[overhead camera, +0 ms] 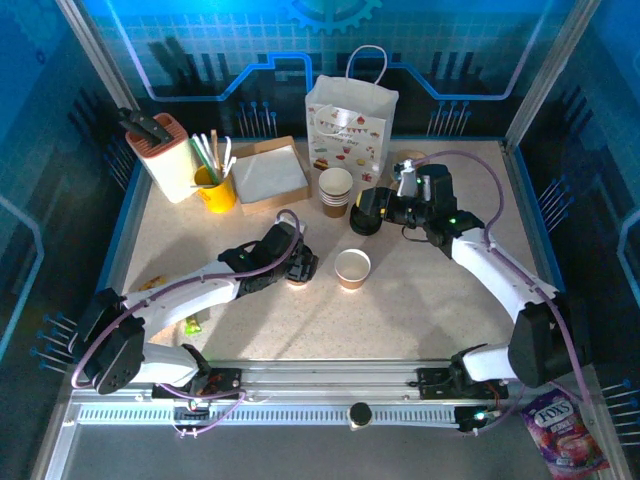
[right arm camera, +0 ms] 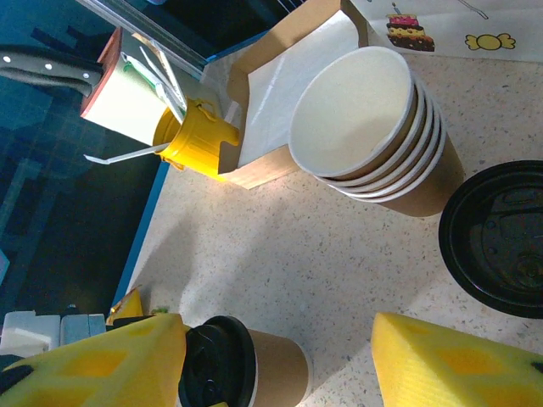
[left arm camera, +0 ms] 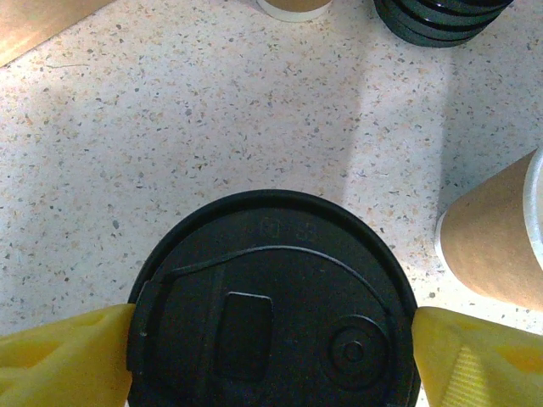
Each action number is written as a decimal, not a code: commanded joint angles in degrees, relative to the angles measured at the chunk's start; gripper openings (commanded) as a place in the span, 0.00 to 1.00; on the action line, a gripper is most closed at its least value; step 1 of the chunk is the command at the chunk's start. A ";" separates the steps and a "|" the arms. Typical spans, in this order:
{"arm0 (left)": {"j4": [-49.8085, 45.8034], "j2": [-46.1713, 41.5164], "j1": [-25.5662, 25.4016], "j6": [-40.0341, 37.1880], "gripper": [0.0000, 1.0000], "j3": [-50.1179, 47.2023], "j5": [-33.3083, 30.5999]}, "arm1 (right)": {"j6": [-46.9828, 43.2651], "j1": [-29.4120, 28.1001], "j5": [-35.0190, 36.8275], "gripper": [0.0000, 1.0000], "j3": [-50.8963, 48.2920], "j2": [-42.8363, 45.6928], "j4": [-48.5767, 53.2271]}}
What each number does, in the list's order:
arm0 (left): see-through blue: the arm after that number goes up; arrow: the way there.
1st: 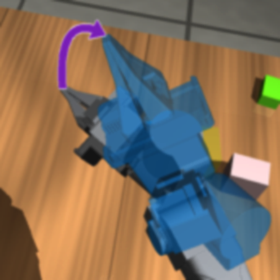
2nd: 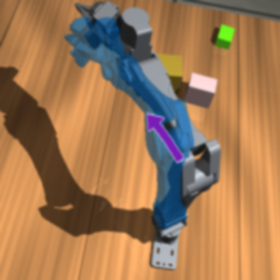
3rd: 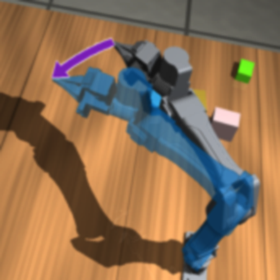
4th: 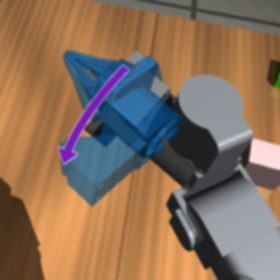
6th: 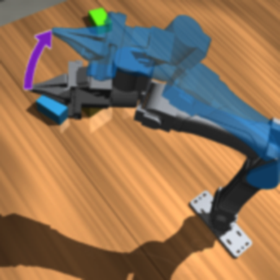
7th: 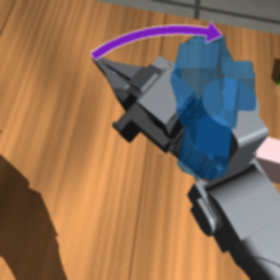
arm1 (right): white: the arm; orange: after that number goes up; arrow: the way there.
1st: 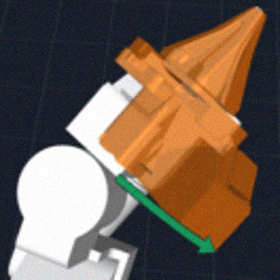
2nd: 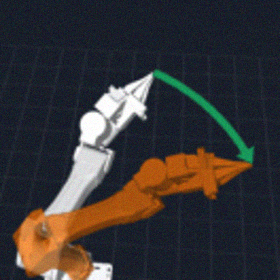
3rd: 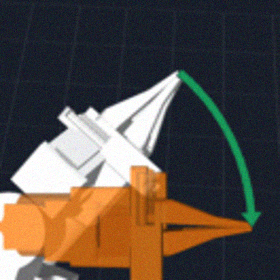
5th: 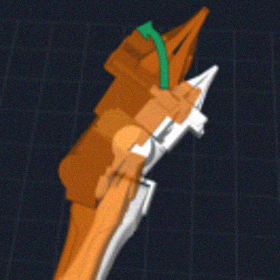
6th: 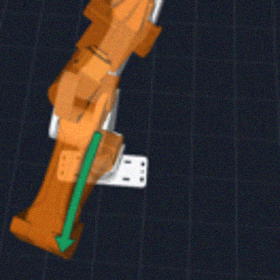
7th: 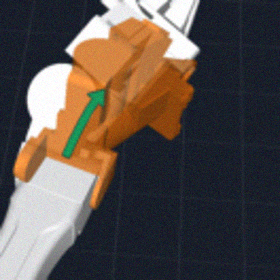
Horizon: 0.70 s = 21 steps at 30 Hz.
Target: Pack the takeout coffee
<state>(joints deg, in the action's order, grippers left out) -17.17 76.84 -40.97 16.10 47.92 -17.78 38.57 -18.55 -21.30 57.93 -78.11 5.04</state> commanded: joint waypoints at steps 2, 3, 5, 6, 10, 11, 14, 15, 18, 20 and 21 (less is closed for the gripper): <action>1.26 -2.03 -0.37 -0.10 0.83 -1.16 1.88 | 0.01 0.79 -0.51 0.61 -0.60 -0.29 -0.56; 1.17 -2.21 -0.39 0.07 0.83 -1.16 2.12 | 0.02 0.79 -0.73 0.61 -0.62 -0.38 -0.55; 0.96 -2.39 -0.39 0.27 0.83 -1.21 2.55 | 0.02 0.79 -0.51 0.61 -0.68 -0.47 -0.57; 0.86 -2.53 -0.38 0.41 0.83 -1.16 2.65 | 0.02 0.88 -0.50 0.61 -0.71 -0.56 -0.56; 0.98 -3.07 -0.41 0.26 0.84 -1.25 2.28 | 0.13 0.79 -0.89 0.61 -0.71 -1.02 -0.82; 1.12 -3.24 -0.43 0.19 0.85 -1.25 2.18 | -0.02 0.81 -0.93 0.61 -0.62 -1.08 -0.83; 1.81 -4.50 -0.30 0.37 0.88 -1.56 1.70 | -1.73 0.33 0.03 0.61 -0.16 -1.16 0.47; 1.87 -5.16 -0.22 0.39 0.88 -1.72 1.47 | -2.85 -0.05 0.44 0.61 0.21 -1.26 1.46; 1.21 -7.36 1.39 2.23 0.90 -1.86 2.62 | -8.18 -2.08 0.09 0.62 1.07 -1.61 3.82; 1.18 -9.48 4.51 5.12 0.90 -3.21 5.60 | -12.63 -4.18 -0.15 0.62 1.96 -2.32 5.78; 2.00 -11.04 6.87 7.29 0.90 -4.70 8.09 | -14.94 -5.42 -0.14 0.63 2.77 -3.01 7.35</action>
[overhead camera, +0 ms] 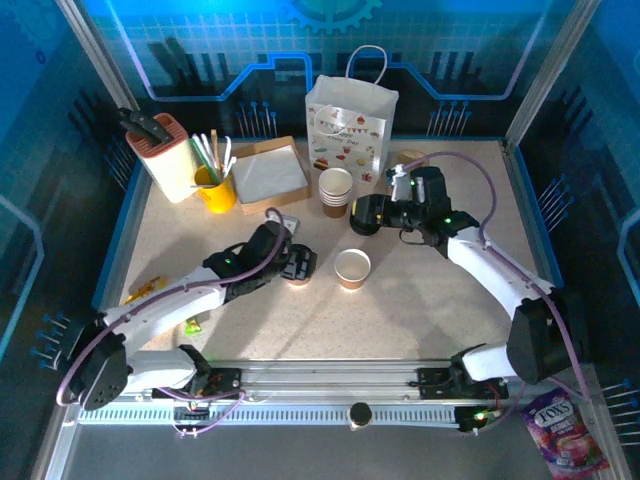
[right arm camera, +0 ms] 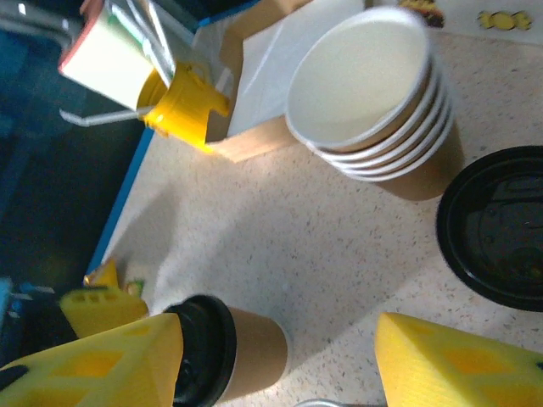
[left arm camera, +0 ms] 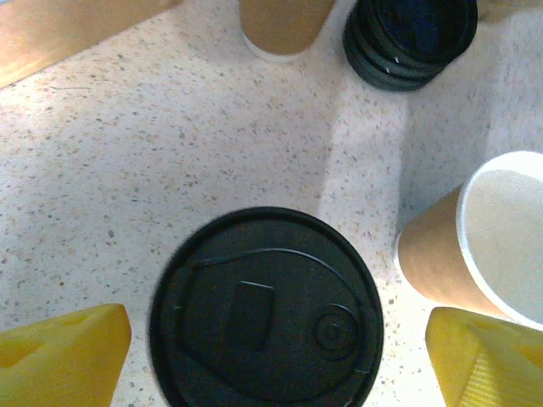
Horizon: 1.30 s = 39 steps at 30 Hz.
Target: Pack the takeout coffee
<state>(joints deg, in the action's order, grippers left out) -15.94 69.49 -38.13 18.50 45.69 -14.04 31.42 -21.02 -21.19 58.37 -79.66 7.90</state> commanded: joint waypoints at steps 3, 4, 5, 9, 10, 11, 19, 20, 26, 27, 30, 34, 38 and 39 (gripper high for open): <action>4.56 -7.43 11.70 11.25 0.90 -7.54 13.57 | -13.79 -7.02 0.72 0.67 4.90 -3.97 8.13; 5.75 -8.05 14.04 13.03 0.90 -8.91 16.51 | -15.65 -8.69 1.46 0.68 5.70 -4.88 8.95; 6.63 -8.23 15.92 14.38 0.89 -9.90 19.09 | -17.11 -10.21 2.25 0.68 6.42 -5.81 9.46; 6.94 -7.22 17.91 15.51 0.89 -10.59 22.96 | -21.49 -15.43 4.52 0.69 9.18 -10.63 10.11; 6.90 -6.88 17.91 15.48 0.89 -10.48 23.40 | -22.23 -16.44 4.98 0.70 10.00 -12.00 10.46; 6.76 -6.70 17.87 15.33 0.89 -10.32 23.61 | -23.00 -17.29 5.59 0.70 10.73 -13.29 10.94; 2.20 -3.89 17.71 12.29 0.87 -8.39 21.65 | -23.38 -19.94 6.52 0.70 12.92 -20.11 10.57; 2.02 -3.83 17.69 12.03 0.86 -8.29 21.57 | -23.34 -19.94 6.42 0.70 12.87 -20.35 10.32; 0.95 -2.52 16.26 10.61 0.85 -8.07 20.19 | -23.41 -19.94 7.11 0.69 12.13 -21.12 10.08; 0.80 -2.24 16.07 10.53 0.85 -8.06 19.95 | -23.42 -19.94 7.12 0.69 11.95 -21.23 9.95; 0.17 -1.73 15.39 9.96 0.84 -8.16 18.28 | -23.41 -20.00 7.63 0.69 11.49 -21.59 10.05; -0.78 -1.66 14.68 9.45 0.84 -9.12 15.61 | -23.81 -19.94 8.43 0.67 9.89 -22.03 9.92; -0.96 -1.04 12.84 8.67 0.84 -10.37 12.98 | -24.04 -19.94 9.52 0.66 7.00 -22.49 9.19; -1.25 -0.70 12.60 8.66 0.84 -10.55 12.28 | -24.06 -19.94 9.74 0.65 6.24 -22.57 8.96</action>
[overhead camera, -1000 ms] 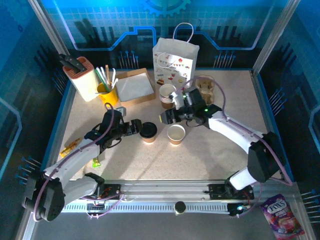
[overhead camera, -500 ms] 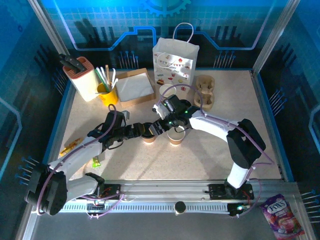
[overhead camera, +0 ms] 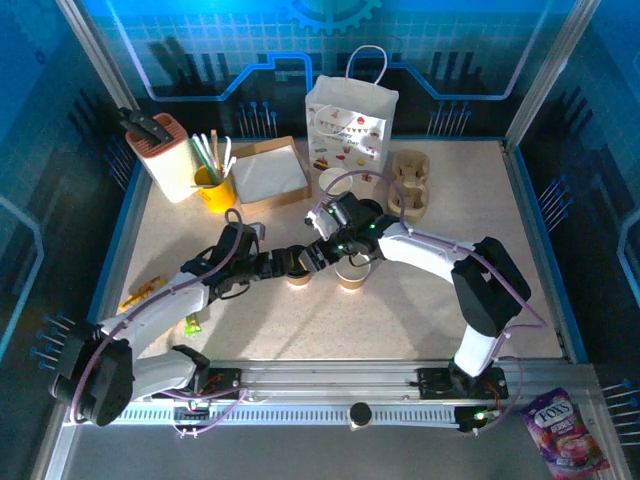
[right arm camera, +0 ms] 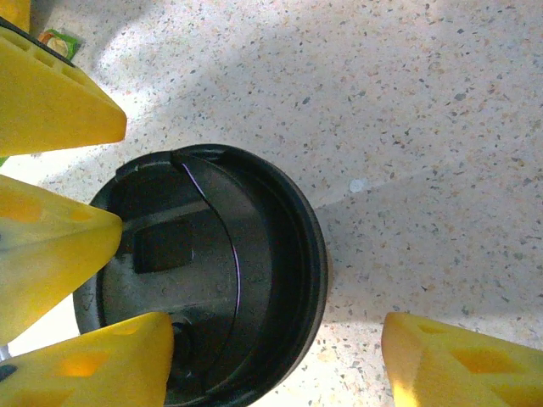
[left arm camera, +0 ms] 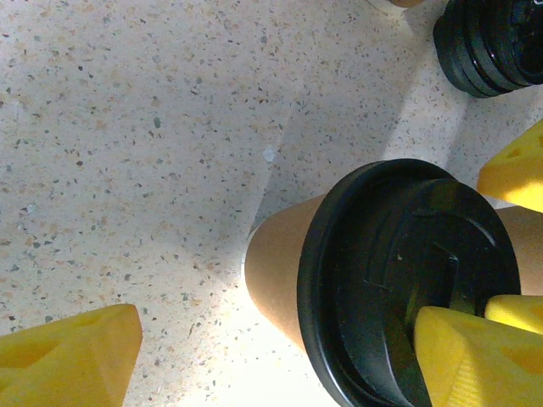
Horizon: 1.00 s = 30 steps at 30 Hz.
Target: Pack the takeout coffee
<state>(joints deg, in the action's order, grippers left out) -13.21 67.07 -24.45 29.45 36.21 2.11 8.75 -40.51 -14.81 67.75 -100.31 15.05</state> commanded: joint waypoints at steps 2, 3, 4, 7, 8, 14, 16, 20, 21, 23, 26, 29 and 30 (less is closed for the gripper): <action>-4.60 2.22 -1.41 -2.43 0.84 -1.16 -4.98 | -1.41 -0.43 3.56 0.64 -4.06 -2.08 1.44; -4.79 2.26 -1.40 -2.47 0.84 -1.26 -5.33 | -1.37 -0.38 3.49 0.64 -4.24 -2.05 1.30; -4.81 2.09 -1.41 -2.45 0.84 -1.25 -5.49 | -1.17 -0.35 3.21 0.64 -4.15 -1.90 1.30; -3.66 0.57 -1.39 -2.09 0.84 -1.07 -4.82 | 0.04 -0.05 0.65 0.63 -2.71 -0.27 0.38; -2.71 -0.16 -1.39 -1.71 0.84 -0.93 -4.18 | 0.95 0.15 -0.92 0.63 -1.84 0.32 -0.21; 0.64 -3.99 -1.39 0.19 0.84 -0.13 -1.26 | 5.38 1.42 -5.64 0.65 0.98 2.18 -3.56; 0.73 -4.55 -1.57 0.32 0.84 -0.21 -1.38 | 5.86 2.05 -5.51 0.65 1.54 1.65 -3.97; -0.21 -3.96 -1.39 -0.37 0.84 -0.52 -1.89 | 6.51 2.61 -5.47 0.64 2.41 -0.02 -4.06; -0.59 -3.71 -1.42 -0.49 0.84 -0.50 -1.93 | 6.53 2.63 -5.12 0.64 2.47 -0.36 -4.11; -0.70 -2.89 -1.41 -0.62 0.84 -0.75 -1.85 | 6.53 2.78 -4.48 0.64 2.58 -1.13 -4.08; -0.28 -1.70 -1.55 -0.61 0.84 -0.96 -1.55 | 6.06 2.98 -3.54 0.62 2.57 -2.26 -3.81; -0.38 -0.26 -2.06 -1.22 0.84 -0.80 -1.98 | 5.38 3.07 -2.55 0.61 2.22 -3.11 -3.32; -0.60 0.05 -2.22 -1.49 0.84 -0.74 -2.34 | 5.26 3.07 -2.42 0.60 1.84 -3.22 -3.29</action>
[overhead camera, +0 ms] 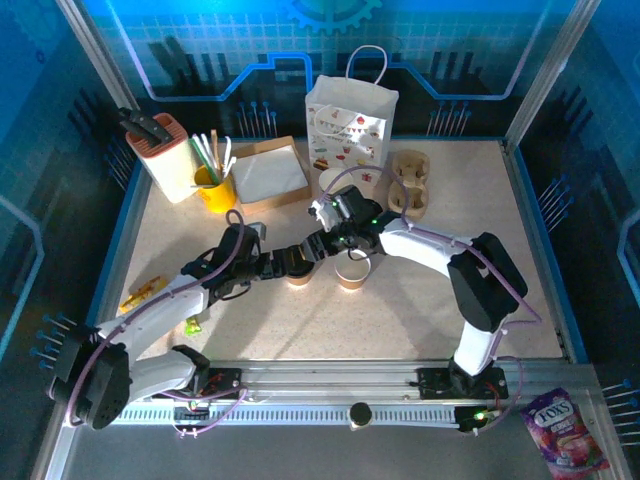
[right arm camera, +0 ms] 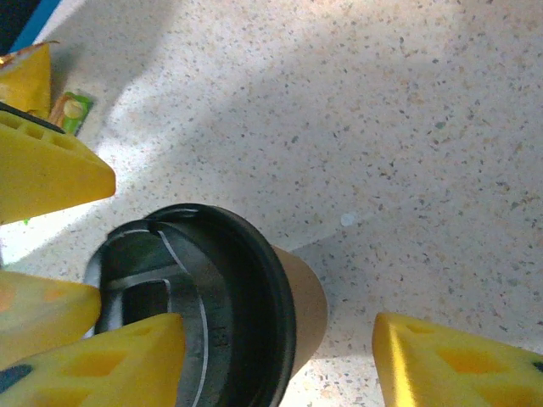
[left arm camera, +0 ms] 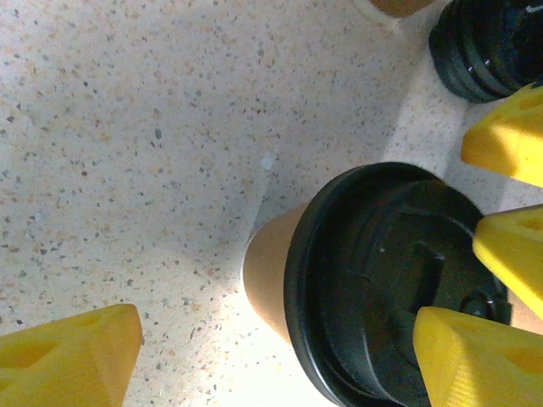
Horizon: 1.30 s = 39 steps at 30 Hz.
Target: Pack the takeout coffee
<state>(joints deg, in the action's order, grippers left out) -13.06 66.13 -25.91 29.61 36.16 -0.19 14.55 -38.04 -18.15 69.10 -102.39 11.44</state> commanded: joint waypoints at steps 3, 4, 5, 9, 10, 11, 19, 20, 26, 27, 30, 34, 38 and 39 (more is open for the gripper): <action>-1.18 1.18 -1.37 -1.76 0.84 -1.36 -1.68 | -0.65 0.51 1.73 0.58 -1.25 -1.07 -0.12; -1.11 0.85 -1.58 -1.57 0.84 -1.87 -2.25 | -0.99 0.43 2.19 0.57 -2.12 -1.00 -0.11; -0.93 0.58 -1.75 -1.65 0.83 -2.37 -2.64 | -1.41 0.32 2.69 0.57 -2.83 -0.98 -0.01; -0.39 1.22 -1.91 -1.73 0.83 -4.15 -3.98 | -2.84 -0.01 4.86 0.55 -4.52 -1.33 1.17; -0.44 1.59 -1.95 -1.72 0.83 -4.29 -4.12 | -2.78 -0.01 4.84 0.55 -4.67 -1.33 1.34; -0.38 1.74 -2.04 -1.57 0.83 -4.32 -4.11 | -2.75 -0.02 4.66 0.55 -4.44 -1.14 1.43; 3.66 -5.35 -2.30 -1.56 0.86 -1.28 -4.03 | -0.45 0.49 1.89 0.63 0.54 6.52 2.78; 4.19 -6.10 -2.35 -1.61 0.86 -0.69 -4.12 | -0.40 0.81 1.96 0.63 0.78 7.63 2.97; 7.42 -7.33 -2.30 -0.69 0.87 2.90 -1.61 | -1.51 4.97 5.89 0.66 -1.13 14.37 6.62; 7.69 -6.93 -2.30 -0.69 0.87 3.60 -0.75 | -1.67 6.12 7.30 0.66 -1.79 15.37 7.60; 7.72 -5.20 -2.30 -0.93 0.87 5.67 2.04 | -2.45 9.19 12.99 0.67 -2.58 16.99 11.59; 5.71 -2.71 -2.61 -1.97 0.87 9.58 6.54 | -4.22 12.64 18.85 0.69 -2.82 16.72 15.20; 2.64 -0.50 -4.50 -4.55 0.87 13.58 8.78 | -5.14 15.04 23.34 0.69 -1.51 13.65 17.16; 1.89 0.07 -5.16 -5.43 0.87 14.45 8.72 | -5.14 15.49 23.96 0.69 -0.77 12.46 17.44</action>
<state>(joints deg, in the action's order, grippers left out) -8.32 65.14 -29.54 27.68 47.37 5.15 10.90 -23.68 0.89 67.16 -87.22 24.93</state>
